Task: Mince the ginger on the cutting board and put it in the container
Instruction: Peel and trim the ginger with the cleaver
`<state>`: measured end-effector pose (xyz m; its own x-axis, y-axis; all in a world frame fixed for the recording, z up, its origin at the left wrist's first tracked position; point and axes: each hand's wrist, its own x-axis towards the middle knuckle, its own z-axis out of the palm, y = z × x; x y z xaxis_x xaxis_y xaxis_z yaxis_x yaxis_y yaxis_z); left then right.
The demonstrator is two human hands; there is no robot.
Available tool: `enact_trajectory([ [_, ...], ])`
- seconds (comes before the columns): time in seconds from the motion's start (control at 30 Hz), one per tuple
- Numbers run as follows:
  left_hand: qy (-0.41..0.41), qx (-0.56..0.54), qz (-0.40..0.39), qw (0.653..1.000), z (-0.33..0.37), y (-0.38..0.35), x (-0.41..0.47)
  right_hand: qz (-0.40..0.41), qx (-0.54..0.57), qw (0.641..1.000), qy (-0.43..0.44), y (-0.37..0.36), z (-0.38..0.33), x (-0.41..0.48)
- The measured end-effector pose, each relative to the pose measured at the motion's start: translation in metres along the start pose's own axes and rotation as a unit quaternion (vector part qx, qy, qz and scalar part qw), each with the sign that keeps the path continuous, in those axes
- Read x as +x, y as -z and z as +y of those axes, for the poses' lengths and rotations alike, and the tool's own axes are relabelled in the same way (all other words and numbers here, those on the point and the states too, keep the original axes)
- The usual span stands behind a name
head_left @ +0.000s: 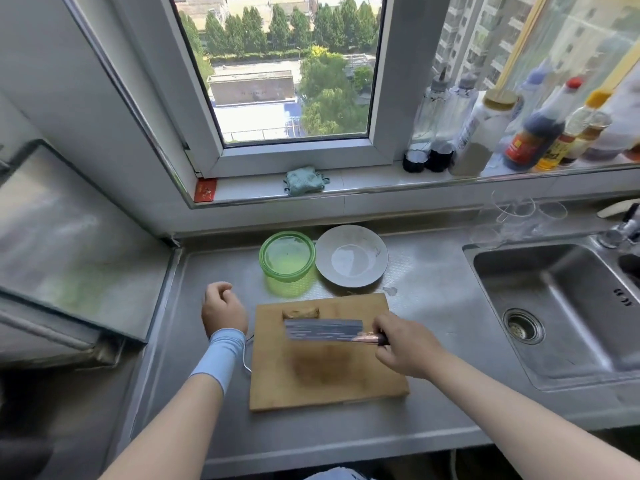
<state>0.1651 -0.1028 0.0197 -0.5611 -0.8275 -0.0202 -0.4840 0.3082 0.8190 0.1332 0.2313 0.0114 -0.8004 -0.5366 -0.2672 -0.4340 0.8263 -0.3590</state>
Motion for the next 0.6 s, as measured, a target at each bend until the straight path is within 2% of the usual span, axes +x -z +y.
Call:
enact_trajectory([
  [0.07,0.02,0.069,-0.085,0.994,-0.01,-0.008,0.0,0.017,0.039,0.997,-0.058,0.005,-0.002,-0.002],
  [0.2,-0.102,0.188,-0.265,0.94,-0.024,-0.038,-0.008,0.016,0.075,0.986,-0.151,0.0,-0.015,0.006],
  [0.33,-0.223,0.232,-0.362,0.875,-0.025,-0.068,-0.011,0.014,0.122,0.969,-0.212,-0.013,-0.029,0.017],
  [0.43,-0.254,0.295,-0.401,0.83,-0.028,-0.078,-0.006,0.009,0.132,0.964,-0.23,-0.021,-0.039,0.021],
  [0.5,-0.25,0.296,-0.393,0.834,-0.029,-0.081,-0.007,0.005,0.13,0.963,-0.235,-0.026,-0.044,0.022],
  [0.6,-0.188,0.241,-0.397,0.866,-0.031,-0.076,-0.019,0.005,0.128,0.965,-0.23,-0.034,-0.05,0.022],
])
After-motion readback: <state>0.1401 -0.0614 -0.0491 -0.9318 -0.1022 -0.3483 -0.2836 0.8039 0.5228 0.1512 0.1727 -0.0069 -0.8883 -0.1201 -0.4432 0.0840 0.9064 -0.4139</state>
